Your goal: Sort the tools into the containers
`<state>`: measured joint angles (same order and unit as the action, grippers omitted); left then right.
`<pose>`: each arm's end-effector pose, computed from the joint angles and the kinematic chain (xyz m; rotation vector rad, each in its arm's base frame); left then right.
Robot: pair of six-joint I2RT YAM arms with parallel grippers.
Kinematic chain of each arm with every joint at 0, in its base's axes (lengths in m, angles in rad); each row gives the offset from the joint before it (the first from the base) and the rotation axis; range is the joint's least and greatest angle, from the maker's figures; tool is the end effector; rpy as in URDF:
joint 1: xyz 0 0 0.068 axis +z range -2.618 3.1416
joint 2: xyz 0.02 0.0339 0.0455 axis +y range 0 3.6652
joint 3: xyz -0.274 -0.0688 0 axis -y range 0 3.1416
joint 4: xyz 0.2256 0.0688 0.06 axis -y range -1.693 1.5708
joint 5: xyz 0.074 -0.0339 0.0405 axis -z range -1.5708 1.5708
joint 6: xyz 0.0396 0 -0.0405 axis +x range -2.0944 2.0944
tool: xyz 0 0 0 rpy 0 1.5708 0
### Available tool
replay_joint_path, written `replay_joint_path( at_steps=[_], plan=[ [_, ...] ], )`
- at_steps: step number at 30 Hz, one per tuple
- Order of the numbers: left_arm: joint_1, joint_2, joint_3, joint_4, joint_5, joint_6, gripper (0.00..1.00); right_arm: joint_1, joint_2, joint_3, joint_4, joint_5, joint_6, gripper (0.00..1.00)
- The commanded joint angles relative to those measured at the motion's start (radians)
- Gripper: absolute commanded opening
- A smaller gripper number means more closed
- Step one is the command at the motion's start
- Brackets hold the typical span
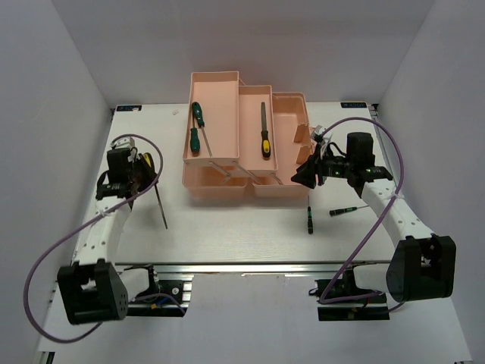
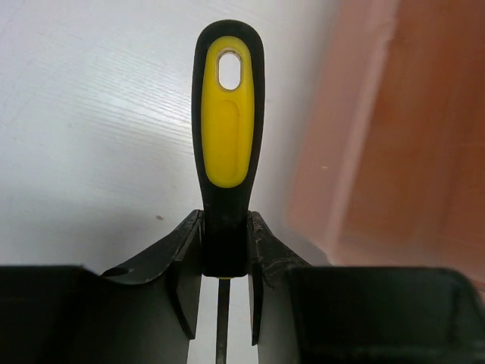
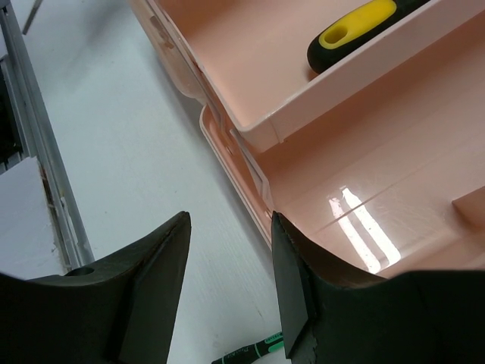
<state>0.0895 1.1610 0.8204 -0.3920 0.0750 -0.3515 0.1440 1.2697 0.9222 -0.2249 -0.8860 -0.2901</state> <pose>0.2272 0.0174 0.2701 -0.4677 2.2631 -0.2204 0.2475 0.0669 0.3011 -0.9142 1.7989 0.8466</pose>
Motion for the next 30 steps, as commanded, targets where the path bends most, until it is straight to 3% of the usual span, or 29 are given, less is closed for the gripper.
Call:
replay_joint_path(
  at_steps=[1,4,5,6,10,13,17,20,26,30],
  plan=[
    [-0.002,-0.148,0.042,-0.062,0.081,-0.095,0.0,-0.006,-0.003,0.043,0.039,-0.011,0.011,0.52],
    [-0.002,-0.281,0.066,-0.007,0.162,-0.154,0.0,-0.006,0.002,0.049,0.035,0.004,0.011,0.41],
    [-0.002,-0.305,0.074,0.02,0.196,-0.171,0.0,-0.006,0.003,0.05,0.03,0.015,0.014,0.12],
    [-0.004,-0.32,0.079,0.085,0.268,-0.194,0.0,-0.006,0.003,0.055,0.029,0.028,0.023,0.0],
    [-0.071,-0.304,0.132,0.225,0.313,-0.311,0.0,-0.006,0.003,0.063,0.041,0.093,0.071,0.0],
    [-0.25,-0.201,0.255,0.278,0.234,-0.29,0.0,-0.007,-0.004,0.069,0.047,0.13,0.08,0.0],
    [-0.449,0.059,0.504,0.312,0.212,-0.265,0.0,-0.015,-0.018,0.069,0.053,0.188,0.097,0.0],
    [-0.537,0.187,0.614,0.338,0.191,-0.227,0.0,-0.026,-0.047,0.047,0.064,0.238,0.112,0.0],
    [-0.603,0.5,0.844,0.341,0.145,-0.164,0.0,-0.053,-0.121,0.001,0.056,0.294,0.091,0.0],
    [-0.62,0.644,0.962,0.299,0.068,-0.116,0.0,-0.072,-0.15,-0.013,0.021,0.292,0.059,0.11]
  ],
)
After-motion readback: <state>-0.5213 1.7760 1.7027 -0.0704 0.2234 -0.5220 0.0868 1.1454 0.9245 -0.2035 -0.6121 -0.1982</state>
